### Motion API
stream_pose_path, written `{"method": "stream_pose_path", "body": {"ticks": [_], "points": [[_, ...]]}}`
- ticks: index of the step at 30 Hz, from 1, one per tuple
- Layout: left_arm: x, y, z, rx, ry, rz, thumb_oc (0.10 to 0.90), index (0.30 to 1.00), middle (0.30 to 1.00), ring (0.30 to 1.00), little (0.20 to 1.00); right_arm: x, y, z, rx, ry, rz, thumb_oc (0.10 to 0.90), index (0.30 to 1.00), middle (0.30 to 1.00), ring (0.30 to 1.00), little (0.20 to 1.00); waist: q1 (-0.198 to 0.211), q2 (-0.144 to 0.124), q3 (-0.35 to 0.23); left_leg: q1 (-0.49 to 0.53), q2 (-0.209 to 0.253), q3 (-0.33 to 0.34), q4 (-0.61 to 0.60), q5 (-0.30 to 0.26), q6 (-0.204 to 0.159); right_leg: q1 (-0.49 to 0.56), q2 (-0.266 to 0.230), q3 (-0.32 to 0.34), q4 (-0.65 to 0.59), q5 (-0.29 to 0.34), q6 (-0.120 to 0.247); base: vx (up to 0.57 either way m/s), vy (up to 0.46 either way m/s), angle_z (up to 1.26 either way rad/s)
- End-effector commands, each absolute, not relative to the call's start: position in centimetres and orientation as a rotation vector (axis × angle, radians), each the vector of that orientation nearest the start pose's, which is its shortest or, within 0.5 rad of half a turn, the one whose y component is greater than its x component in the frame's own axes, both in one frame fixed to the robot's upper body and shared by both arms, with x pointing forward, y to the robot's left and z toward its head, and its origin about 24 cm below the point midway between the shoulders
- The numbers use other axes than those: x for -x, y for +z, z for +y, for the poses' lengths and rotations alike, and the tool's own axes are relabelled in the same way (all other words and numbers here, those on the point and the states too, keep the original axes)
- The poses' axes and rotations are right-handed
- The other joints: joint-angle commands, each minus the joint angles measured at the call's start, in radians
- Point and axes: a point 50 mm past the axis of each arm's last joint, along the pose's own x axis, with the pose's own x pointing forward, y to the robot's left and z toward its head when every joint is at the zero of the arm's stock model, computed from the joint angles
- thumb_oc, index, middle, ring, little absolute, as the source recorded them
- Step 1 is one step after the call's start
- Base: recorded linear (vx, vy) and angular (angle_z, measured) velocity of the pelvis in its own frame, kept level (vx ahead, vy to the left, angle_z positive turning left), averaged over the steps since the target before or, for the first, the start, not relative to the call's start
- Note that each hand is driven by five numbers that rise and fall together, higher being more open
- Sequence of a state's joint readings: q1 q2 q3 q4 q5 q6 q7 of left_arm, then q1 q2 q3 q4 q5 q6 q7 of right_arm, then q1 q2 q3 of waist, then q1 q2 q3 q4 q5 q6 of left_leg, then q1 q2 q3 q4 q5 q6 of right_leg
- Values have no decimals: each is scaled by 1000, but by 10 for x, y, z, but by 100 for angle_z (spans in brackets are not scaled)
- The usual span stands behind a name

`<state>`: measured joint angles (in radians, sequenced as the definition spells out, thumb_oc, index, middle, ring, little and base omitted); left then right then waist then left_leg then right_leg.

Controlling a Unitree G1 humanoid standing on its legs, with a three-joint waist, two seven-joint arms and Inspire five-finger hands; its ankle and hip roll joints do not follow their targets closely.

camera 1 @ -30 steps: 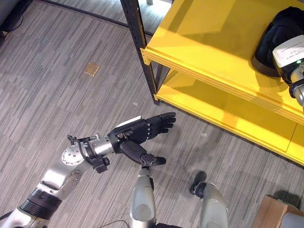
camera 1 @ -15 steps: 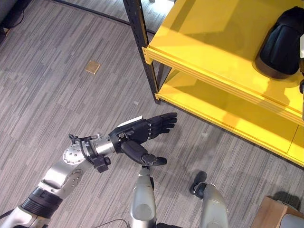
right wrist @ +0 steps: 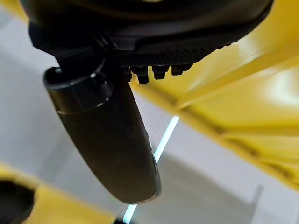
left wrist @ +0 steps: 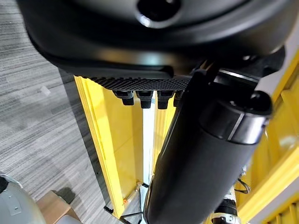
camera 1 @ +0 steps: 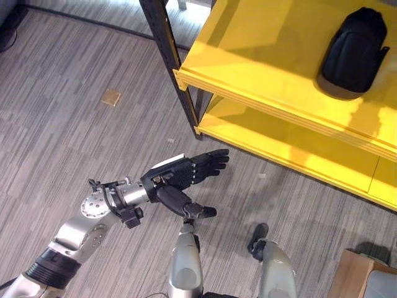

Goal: Move parts from the plastic box to the shelf.

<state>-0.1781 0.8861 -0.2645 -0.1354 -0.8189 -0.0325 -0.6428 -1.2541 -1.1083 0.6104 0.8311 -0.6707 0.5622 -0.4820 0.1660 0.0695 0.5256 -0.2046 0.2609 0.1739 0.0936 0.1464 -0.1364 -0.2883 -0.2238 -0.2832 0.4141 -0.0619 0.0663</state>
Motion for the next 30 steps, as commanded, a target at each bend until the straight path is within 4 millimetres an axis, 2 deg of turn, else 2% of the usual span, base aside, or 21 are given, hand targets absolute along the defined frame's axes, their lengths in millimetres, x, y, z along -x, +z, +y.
{"method": "stream_pose_path", "body": {"ticks": [1, 3, 5, 6, 7, 10, 11, 14, 16, 17, 18, 22, 25, 30], "points": [[-237, 155, 170, -36, -1049, -278, 900, 1000, 1000, 1000, 1000, -288, 402, -356, 1561, -1537, -376, 900, 1000, 1000, 1000, 1000, -4, -36, -97, -5, 37, -7, 0, -16, -3, 27, 23, 25, 62, -98, 15, 31, 100, -18], [-234, 151, 168, -22, -1039, -275, 900, 1000, 1000, 1000, 1000, -285, 402, -349, 1446, -1474, -498, 900, 1000, 1000, 1000, 1000, -17, -37, -110, 15, 36, -3, -6, -21, -2, 46, 25, 30, 42, -96, 16, 44, 134, -20], [-231, 146, 162, 12, -1009, -284, 900, 1000, 1000, 1000, 1000, -285, 393, -322, 1322, -1331, -674, 900, 1000, 1000, 1000, 1000, -46, -34, -128, 52, 34, 7, -10, -32, 1, 81, 25, 43, 11, -92, 15, 78, 207, -8], [-230, 146, 162, 13, -1007, -283, 900, 1000, 1000, 1000, 1000, -284, 390, -320, 1307, -1315, -692, 900, 1000, 1000, 1000, 1000, -47, -36, -129, 56, 34, 8, -11, -33, 2, 85, 25, 44, 8, -92, 15, 74, 171, -12], [-230, 144, 161, 23, -990, -288, 900, 1000, 1000, 1000, 1000, -284, 383, -310, 1253, -1245, -744, 900, 1000, 1000, 1000, 1000, -60, -35, -135, 66, 34, 12, -12, -36, 3, 94, 25, 50, 1, -91, 16, 51, 109, -20], [-229, 141, 160, 49, -943, -286, 900, 1000, 1000, 1000, 1000, -282, 346, -276, 1206, -1009, -852, 900, 1000, 1000, 1000, 1000, -98, -38, -154, 99, 34, 26, -16, -43, 6, 119, 24, 70, -20, -86, 19, 81, 130, -10], [-229, 141, 159, 48, -943, -282, 900, 1000, 1000, 1000, 1000, -281, 341, -274, 1207, -986, -853, 900, 1000, 1000, 1000, 1000, -97, -39, -159, 99, 36, 28, -18, -39, 6, 120, 27, 72, -27, -80, 18, 85, 101, -15], [-230, 139, 159, 62, -909, -273, 900, 1000, 1000, 1000, 1000, -277, 311, -240, 1228, -710, -888, 900, 1000, 1000, 1000, 1000, -135, -38, -180, 134, 44, 53, -22, -46, 6, 143, 26, 97, -46, -76, 21, 111, 111, -30], [-231, 139, 160, 80, -883, -271, 900, 1000, 1000, 1000, 1000, -277, 286, -227, 1179, -533, -832, 900, 1000, 1000, 1000, 1000, -152, -37, -184, 151, 48, 72, -25, -51, 7, 149, 25, 113, -52, -72, 24, 66, 90, -28], [-231, 138, 161, 86, -860, -270, 900, 1000, 1000, 1000, 1000, -277, 265, -216, 1172, -383, -780, 900, 1000, 1000, 1000, 1000, -167, -38, -178, 156, 53, 81, -23, -54, 7, 147, 27, 123, -50, -73, 24, 5, 40, -26], [-231, 138, 162, 85, -856, -270, 900, 1000, 1000, 1000, 1000, -277, 259, -211, 1144, -310, -764, 900, 1000, 1000, 1000, 1000, -170, -40, -175, 157, 55, 85, -22, -56, 6, 145, 28, 125, -50, -74, 25, -29, 13, -20], [-229, 137, 161, 82, -852, -277, 900, 1000, 1000, 1000, 1000, -267, 242, -197, 1154, -188, -791, 900, 1000, 1000, 1000, 1000, -181, -43, -153, 154, 66, 96, -17, -54, 5, 133, 31, 131, -40, -71, 26, -51, -18, -19], [-228, 136, 159, 73, -849, -285, 900, 1000, 1000, 1000, 1000, -262, 240, -184, 1149, -123, -858, 900, 1000, 1000, 1000, 1000, -180, -42, -143, 153, 68, 96, -22, -50, 7, 127, 32, 132, -39, -67, 25, -68, -17, -5], [-228, 135, 159, 73, -872, -279, 900, 1000, 1000, 1000, 1000, -274, 239, -178, 1184, -71, -823, 900, 1000, 1000, 1000, 1000, -162, -37, -143, 153, 65, 84, -22, -46, 7, 133, 27, 124, -37, -67, 22, -6, -11, 0]]}}
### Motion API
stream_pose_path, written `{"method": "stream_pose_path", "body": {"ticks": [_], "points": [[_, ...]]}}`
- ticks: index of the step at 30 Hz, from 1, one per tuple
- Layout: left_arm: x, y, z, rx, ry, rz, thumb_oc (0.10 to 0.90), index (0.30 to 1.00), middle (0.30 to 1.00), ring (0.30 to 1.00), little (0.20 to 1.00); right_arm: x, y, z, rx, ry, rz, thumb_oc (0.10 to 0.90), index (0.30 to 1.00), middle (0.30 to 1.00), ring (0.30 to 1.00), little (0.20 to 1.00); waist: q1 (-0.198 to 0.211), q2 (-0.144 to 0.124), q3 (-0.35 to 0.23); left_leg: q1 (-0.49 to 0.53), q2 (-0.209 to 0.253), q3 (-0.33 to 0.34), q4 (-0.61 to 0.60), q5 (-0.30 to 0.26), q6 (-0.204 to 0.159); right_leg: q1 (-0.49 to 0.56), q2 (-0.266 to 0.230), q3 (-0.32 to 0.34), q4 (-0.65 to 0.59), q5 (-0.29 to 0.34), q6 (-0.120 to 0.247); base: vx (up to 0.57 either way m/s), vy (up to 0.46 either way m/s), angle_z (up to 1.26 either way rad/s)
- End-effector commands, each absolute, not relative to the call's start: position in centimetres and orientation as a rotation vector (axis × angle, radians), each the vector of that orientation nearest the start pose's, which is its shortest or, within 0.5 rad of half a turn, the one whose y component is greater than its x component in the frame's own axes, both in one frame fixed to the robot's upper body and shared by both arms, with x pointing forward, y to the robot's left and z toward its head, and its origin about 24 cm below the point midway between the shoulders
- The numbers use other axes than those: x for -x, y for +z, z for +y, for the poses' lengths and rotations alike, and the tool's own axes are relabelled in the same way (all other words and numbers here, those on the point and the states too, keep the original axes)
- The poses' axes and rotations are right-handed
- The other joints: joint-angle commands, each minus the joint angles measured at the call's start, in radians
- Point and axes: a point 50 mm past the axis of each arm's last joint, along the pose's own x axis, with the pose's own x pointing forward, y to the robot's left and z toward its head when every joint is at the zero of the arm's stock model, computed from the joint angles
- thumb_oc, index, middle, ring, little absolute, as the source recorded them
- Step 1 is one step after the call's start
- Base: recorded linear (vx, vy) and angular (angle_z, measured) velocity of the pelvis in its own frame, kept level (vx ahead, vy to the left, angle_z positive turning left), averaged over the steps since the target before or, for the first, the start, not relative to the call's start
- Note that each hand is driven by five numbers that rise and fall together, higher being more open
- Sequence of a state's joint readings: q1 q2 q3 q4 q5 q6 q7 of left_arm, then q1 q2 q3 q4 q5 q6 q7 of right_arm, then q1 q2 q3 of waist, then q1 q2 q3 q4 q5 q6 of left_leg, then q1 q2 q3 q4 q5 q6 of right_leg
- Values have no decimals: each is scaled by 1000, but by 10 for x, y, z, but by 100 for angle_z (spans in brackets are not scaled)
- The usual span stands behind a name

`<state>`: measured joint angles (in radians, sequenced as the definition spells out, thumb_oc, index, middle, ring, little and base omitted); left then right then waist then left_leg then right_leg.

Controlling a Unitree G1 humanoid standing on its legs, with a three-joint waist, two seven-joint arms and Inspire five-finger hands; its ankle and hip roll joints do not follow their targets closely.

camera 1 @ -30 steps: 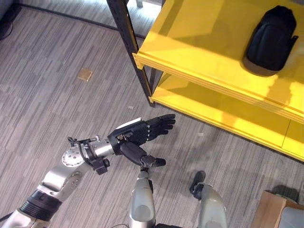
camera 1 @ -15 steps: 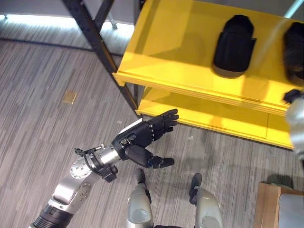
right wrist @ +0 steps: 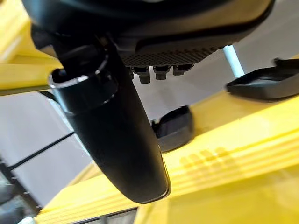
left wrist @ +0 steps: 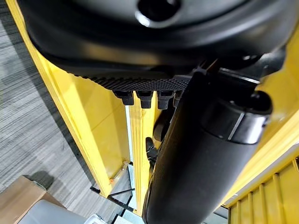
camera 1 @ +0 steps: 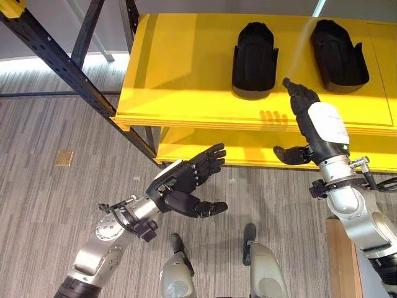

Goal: Move parts from the plastic box to the shelf.

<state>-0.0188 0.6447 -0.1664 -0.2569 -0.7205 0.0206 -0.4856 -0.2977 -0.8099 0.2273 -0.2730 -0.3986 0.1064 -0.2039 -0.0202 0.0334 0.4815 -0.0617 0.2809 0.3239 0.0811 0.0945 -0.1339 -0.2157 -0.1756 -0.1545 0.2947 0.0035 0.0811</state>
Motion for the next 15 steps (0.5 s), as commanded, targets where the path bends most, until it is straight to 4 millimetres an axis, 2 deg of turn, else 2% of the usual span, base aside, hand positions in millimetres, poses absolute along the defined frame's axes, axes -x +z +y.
{"method": "stream_pose_path", "body": {"ticks": [1, 6, 10, 14, 15], "points": [[-228, 134, 158, 65, -889, -269, 900, 1000, 1000, 1000, 1000, -283, 236, -178, 1206, -24, -777, 900, 1000, 1000, 1000, 1000, 38, 1, -101, 9, 43, -76, -10, 7, 4, 64, -23, -12, 85, -135, 6, 25, -48, 3], [-228, 130, 159, 58, -933, -239, 900, 1000, 1000, 1000, 1000, -300, 224, -172, 1292, 103, -680, 900, 1000, 1000, 1000, 1000, 71, 1, -105, 6, 37, -99, -5, 12, 3, 74, -29, -31, 96, -137, 4, 41, -49, 15], [-229, 129, 158, 52, -959, -219, 900, 1000, 1000, 1000, 1000, -314, 221, -174, 1366, 113, -632, 900, 1000, 1000, 1000, 1000, 90, 2, -106, 4, 36, -112, -2, 15, 2, 78, -32, -43, 105, -139, 4, 41, -54, 9], [-232, 128, 156, 28, -1015, -189, 900, 1000, 1000, 1000, 1000, -342, 219, -184, 1462, 83, -487, 900, 1000, 1000, 1000, 1000, 135, 3, -98, -16, 31, -149, 8, 25, -2, 76, -32, -67, 136, -150, -1, 65, -107, 21], [-232, 128, 155, 26, -1017, -189, 900, 1000, 1000, 1000, 1000, -344, 220, -184, 1462, 82, -484, 900, 1000, 1000, 1000, 1000, 137, 4, -97, -18, 30, -151, 8, 25, -2, 75, -32, -68, 138, -151, -1, 35, -99, 28]]}}
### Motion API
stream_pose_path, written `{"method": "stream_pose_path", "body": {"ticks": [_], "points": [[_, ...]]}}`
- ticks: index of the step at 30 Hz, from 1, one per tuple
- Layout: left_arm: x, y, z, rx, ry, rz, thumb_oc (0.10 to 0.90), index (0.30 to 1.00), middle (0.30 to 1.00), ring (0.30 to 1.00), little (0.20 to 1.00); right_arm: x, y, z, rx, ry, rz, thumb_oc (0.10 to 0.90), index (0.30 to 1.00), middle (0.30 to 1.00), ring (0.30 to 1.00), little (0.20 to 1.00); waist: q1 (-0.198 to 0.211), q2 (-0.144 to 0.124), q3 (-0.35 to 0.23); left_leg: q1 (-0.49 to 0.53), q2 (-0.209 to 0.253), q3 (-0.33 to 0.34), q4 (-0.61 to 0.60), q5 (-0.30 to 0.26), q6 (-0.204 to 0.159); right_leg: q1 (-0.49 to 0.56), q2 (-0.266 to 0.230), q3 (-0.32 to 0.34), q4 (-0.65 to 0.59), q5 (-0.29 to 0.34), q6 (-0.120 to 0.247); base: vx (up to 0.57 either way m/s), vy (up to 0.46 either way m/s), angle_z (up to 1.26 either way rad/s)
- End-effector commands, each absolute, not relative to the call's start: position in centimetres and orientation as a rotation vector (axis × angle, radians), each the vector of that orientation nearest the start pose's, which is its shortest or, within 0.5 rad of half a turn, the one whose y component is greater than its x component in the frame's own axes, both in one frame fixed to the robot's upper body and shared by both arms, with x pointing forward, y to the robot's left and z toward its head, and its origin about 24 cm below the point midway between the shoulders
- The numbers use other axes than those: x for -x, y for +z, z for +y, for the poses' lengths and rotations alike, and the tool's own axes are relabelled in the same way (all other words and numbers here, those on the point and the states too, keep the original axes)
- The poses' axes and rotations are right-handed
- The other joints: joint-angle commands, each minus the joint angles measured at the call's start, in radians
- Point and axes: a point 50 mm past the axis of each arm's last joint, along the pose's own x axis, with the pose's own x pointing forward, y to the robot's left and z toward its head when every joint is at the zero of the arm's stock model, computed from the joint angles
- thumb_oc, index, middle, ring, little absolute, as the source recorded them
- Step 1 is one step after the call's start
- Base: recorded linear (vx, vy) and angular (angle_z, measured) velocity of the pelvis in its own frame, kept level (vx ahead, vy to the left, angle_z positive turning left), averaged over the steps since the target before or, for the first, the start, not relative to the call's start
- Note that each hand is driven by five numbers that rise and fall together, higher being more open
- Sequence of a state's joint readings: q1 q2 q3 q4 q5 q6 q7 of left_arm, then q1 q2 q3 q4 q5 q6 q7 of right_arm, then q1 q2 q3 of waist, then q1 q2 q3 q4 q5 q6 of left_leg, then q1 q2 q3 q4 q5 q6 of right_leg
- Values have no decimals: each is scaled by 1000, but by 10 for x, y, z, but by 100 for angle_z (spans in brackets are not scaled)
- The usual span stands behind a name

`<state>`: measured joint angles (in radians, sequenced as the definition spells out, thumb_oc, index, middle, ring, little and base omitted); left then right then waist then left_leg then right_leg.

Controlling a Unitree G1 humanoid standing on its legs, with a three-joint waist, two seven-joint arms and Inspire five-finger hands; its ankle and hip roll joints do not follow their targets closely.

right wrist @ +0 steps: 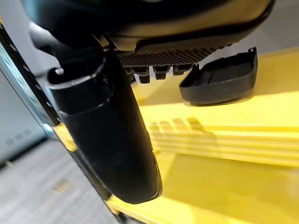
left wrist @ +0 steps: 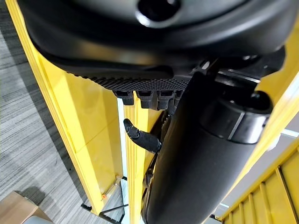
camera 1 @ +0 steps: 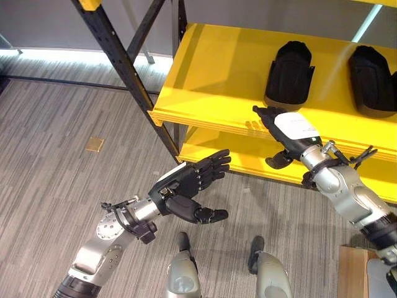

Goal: Move parts from the plastic box to the shelf.

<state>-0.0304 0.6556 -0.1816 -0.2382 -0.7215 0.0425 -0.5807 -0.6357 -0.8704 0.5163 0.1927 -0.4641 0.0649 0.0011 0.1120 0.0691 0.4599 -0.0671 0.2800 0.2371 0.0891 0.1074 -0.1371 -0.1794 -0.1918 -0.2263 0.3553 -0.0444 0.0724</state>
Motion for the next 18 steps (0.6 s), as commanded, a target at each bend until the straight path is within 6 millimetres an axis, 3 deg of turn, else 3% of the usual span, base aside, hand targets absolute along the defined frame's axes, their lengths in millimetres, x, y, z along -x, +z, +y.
{"method": "stream_pose_path", "body": {"ticks": [1, 8, 18], "points": [[-233, 127, 154, 20, -1022, -186, 900, 1000, 1000, 1000, 1000, -347, 220, -186, 1450, 81, -466, 900, 1000, 1000, 1000, 1000, 9, -31, -73, -15, 30, -68, 1, 13, 1, 38, -15, 1, 81, -105, 6, 19, -38, 25], [-237, 130, 151, 4, -1044, -186, 900, 1000, 1000, 1000, 1000, -361, 218, -195, 1483, 39, -386, 900, 1000, 1000, 1000, 1000, 25, -20, -50, -50, 23, -88, 19, 17, -1, 6, -21, -4, 120, -112, 3, 0, -37, 10], [-242, 133, 146, -3, -1070, -184, 900, 1000, 1000, 1000, 1000, -378, 216, -230, 1501, -79, -202, 900, 1000, 1000, 1000, 1000, 39, -10, -36, -73, 14, -107, 30, 17, -1, -18, -26, -7, 151, -123, 0, -1, -15, 1]]}}
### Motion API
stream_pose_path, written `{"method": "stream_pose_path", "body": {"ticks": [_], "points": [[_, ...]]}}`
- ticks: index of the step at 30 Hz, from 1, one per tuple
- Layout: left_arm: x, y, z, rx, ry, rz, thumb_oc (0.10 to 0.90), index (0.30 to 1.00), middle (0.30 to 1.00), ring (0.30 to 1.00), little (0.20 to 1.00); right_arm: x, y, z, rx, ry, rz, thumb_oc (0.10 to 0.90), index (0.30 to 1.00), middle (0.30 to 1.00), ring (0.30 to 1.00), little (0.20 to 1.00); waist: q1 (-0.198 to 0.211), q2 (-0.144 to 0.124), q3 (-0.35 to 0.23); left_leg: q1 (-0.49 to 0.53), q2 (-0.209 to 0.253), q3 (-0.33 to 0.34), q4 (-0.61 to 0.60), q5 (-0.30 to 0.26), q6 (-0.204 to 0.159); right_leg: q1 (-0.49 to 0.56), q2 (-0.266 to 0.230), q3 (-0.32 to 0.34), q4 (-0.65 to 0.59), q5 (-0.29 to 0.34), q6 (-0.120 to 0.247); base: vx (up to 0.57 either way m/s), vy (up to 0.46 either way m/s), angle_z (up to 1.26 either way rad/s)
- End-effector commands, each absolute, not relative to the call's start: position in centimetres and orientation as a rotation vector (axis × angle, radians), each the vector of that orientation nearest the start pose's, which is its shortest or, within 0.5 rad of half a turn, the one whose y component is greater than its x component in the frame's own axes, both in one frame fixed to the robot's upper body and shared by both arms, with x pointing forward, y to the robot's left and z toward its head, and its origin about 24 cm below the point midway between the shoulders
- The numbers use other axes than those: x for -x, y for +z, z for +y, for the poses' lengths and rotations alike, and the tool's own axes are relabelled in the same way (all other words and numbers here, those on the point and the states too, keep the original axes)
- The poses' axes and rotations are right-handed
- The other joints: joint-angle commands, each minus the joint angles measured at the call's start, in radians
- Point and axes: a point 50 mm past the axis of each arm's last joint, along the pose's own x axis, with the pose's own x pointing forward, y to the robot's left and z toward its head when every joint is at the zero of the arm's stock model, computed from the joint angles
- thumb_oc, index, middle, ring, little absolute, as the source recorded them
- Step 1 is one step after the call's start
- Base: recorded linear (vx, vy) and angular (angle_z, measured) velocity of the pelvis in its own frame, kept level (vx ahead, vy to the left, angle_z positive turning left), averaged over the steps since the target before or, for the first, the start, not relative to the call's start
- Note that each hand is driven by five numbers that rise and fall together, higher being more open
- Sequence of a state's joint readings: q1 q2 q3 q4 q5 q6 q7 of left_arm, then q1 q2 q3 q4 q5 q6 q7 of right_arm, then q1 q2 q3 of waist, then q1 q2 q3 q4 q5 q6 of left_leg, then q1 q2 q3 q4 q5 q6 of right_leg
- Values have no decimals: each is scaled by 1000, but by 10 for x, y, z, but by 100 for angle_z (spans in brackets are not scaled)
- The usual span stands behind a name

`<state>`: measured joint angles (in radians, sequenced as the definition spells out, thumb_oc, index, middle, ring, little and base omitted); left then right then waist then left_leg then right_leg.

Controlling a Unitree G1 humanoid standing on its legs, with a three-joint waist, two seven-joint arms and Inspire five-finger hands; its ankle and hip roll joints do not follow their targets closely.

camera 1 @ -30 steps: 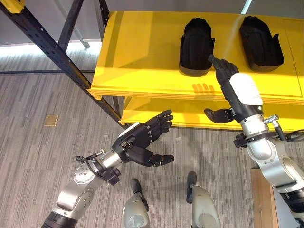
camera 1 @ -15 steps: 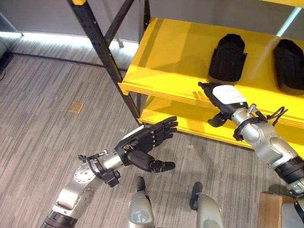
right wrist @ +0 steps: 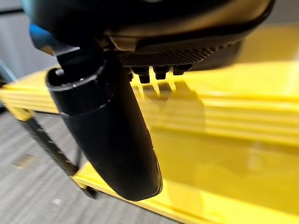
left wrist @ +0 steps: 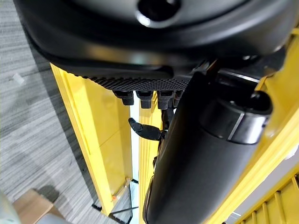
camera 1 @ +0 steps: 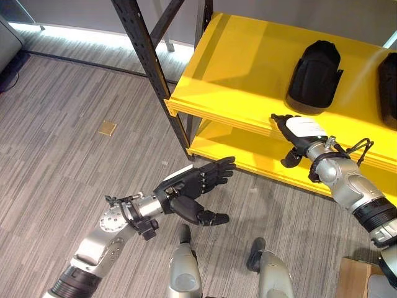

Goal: Move parts from the plastic box to the shelf.

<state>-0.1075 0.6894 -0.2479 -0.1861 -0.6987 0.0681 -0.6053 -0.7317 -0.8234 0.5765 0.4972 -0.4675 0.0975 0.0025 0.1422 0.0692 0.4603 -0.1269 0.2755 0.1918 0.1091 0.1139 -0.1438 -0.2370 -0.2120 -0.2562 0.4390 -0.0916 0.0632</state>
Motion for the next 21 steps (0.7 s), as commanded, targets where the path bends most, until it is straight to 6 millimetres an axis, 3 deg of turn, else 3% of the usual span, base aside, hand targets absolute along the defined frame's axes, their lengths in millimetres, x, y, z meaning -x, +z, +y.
{"method": "stream_pose_path", "body": {"ticks": [1, 11, 21], "points": [[-243, 134, 147, -8, -1072, -185, 900, 1000, 1000, 1000, 1000, -380, 216, -234, 1514, -80, -174, 900, 1000, 1000, 1000, 1000, 11, -10, -34, -17, 18, -64, 12, 11, 5, 36, -6, 23, 72, -77, 9, -8, -25, 3], [-245, 135, 148, -21, -1083, -188, 900, 1000, 1000, 1000, 1000, -381, 204, -271, 1494, -167, 19, 900, 1000, 1000, 1000, 1000, 15, -9, -24, -26, 19, -65, 16, 14, 3, 25, -8, 22, 81, -78, 6, 0, 0, 0], [-247, 136, 147, -25, -1089, -190, 900, 1000, 1000, 1000, 1000, -382, 212, -286, 1528, -253, 36, 900, 1000, 1000, 1000, 1000, 19, -9, -22, -30, 19, -66, 19, 14, 3, 26, -5, 21, 78, -76, 5, 0, 0, 0]]}}
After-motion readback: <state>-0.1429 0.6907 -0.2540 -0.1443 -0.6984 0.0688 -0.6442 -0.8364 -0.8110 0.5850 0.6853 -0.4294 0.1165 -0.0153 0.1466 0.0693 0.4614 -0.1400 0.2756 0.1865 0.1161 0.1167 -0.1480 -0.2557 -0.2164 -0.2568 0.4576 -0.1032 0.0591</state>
